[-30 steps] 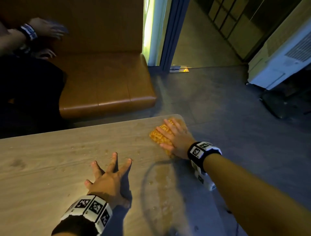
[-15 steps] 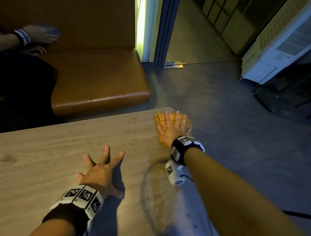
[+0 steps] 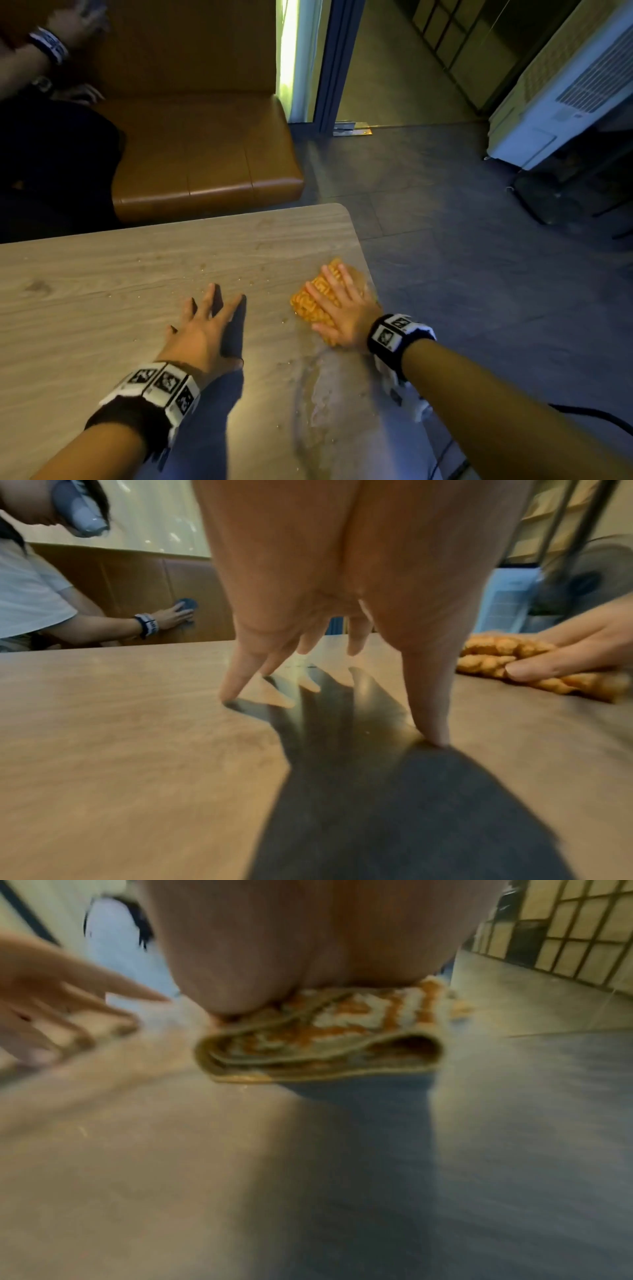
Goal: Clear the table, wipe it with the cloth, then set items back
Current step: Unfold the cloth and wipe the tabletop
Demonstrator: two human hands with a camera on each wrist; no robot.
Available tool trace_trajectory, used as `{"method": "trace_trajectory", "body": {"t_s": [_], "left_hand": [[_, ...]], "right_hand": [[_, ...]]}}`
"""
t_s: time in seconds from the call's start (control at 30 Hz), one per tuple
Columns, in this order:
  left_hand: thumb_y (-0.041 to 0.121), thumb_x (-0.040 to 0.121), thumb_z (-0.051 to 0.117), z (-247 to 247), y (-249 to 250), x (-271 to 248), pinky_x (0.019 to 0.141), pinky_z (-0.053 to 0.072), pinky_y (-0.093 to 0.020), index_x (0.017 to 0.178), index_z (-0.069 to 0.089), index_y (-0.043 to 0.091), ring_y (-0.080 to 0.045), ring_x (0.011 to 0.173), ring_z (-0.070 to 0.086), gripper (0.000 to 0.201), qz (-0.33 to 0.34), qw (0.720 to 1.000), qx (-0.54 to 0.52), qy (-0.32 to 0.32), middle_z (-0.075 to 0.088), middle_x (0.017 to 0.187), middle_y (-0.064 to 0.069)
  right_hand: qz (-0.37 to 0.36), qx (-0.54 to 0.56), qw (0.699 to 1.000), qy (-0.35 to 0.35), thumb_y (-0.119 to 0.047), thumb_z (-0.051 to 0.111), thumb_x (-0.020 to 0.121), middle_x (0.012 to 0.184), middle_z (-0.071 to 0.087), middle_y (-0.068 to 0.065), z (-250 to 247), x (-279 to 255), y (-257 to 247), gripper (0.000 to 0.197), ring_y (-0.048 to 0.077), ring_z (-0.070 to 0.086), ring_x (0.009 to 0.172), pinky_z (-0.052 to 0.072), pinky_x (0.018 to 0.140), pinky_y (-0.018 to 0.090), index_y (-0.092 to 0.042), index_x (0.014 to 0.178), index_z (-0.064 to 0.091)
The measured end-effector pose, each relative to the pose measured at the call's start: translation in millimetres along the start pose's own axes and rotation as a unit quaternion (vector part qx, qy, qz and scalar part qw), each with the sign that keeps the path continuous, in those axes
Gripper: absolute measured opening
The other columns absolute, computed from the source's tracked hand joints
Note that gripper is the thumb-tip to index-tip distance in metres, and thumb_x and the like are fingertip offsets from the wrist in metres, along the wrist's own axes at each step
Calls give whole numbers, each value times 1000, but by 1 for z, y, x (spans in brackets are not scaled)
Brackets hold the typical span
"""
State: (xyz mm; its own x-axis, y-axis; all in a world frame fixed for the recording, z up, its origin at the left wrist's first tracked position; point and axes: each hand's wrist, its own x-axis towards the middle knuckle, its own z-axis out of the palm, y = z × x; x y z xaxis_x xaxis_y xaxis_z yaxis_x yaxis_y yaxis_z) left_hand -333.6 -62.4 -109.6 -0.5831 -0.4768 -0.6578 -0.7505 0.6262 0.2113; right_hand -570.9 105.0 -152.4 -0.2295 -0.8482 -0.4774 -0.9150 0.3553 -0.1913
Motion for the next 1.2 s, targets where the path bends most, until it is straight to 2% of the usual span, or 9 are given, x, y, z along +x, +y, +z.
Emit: {"method": "trace_trajectory", "body": {"t_s": [0.07, 0.2, 0.33, 0.5, 0.67, 0.83, 0.97, 1.1, 1.2], "left_hand": [[68, 66, 72, 22, -1, -28, 113, 20, -65, 143, -21, 52, -42, 146, -12, 122, 13, 1000, 16, -14, -32, 156, 7], [65, 58, 76, 54, -4, -69, 103, 32, -65, 141, -20, 57, -52, 141, -8, 127, -12, 995, 15, -98, -33, 155, 9], [51, 65, 82, 68, -5, -79, 103, 29, -71, 143, -20, 56, -55, 138, -22, 129, -17, 993, -8, -120, -43, 150, 10], [43, 63, 87, 69, -2, -79, 102, 24, -77, 146, -15, 54, -55, 137, -26, 132, -21, 994, -14, -105, -41, 152, 7], [41, 61, 89, 70, -3, -77, 100, 24, -78, 147, -11, 54, -55, 137, -25, 133, -14, 996, -9, -91, -38, 153, 7], [48, 58, 89, 74, -7, -71, 110, 19, -70, 149, -10, 50, -59, 137, -17, 135, -7, 997, 30, -77, -31, 157, -2], [49, 56, 90, 76, -8, -70, 114, 16, -64, 151, -7, 48, -58, 139, -14, 135, -6, 998, 37, -55, -27, 159, -2], [51, 53, 91, 76, -8, -72, 115, 12, -63, 151, -4, 49, -57, 140, -11, 136, -10, 998, 41, -42, -23, 160, -3], [54, 54, 89, 74, -4, -75, 115, 15, -61, 151, -4, 48, -56, 140, -1, 134, -12, 998, 62, -25, -19, 161, -3]], "right_hand": [[35, 3, 999, 24, -84, -10, 74, 155, -28, -3, 2, -8, 19, 85, 33, -20, 147, 10, 114, 65, -45, 149, -12], [294, 119, 947, 45, -69, 20, 93, 157, -32, 3, -5, 10, -15, 73, 36, -27, 144, -3, 114, 65, -41, 151, -15], [72, 10, 997, 15, -84, -3, 78, 154, -34, -3, 29, -40, -18, 80, 29, -30, 142, 9, 115, 64, -46, 147, -18], [301, 124, 945, 29, -70, 19, 94, 157, -33, 0, 29, -46, -27, 72, 33, -31, 143, -2, 115, 64, -43, 149, -17], [75, 33, 997, 7, -78, 4, 81, 151, -38, -4, 56, -87, -46, 78, 31, -28, 144, 6, 115, 65, -45, 149, -14], [301, 113, 945, 53, -69, 15, 94, 157, -33, 1, 63, -83, -62, 70, 34, -30, 143, -6, 115, 64, -41, 150, -17], [134, 78, 987, 41, -75, 11, 86, 158, -31, -3, 82, -118, -61, 74, 29, -29, 144, 3, 115, 64, -45, 149, -14], [317, 145, 935, 62, -70, 15, 93, 156, -34, -2, 97, -141, -64, 70, 31, -31, 143, -1, 116, 63, -43, 149, -17], [195, 100, 974, 52, -74, 13, 89, 154, -37, -4, 116, -163, -78, 73, 27, -35, 140, 1, 115, 65, -46, 147, -21]]}}
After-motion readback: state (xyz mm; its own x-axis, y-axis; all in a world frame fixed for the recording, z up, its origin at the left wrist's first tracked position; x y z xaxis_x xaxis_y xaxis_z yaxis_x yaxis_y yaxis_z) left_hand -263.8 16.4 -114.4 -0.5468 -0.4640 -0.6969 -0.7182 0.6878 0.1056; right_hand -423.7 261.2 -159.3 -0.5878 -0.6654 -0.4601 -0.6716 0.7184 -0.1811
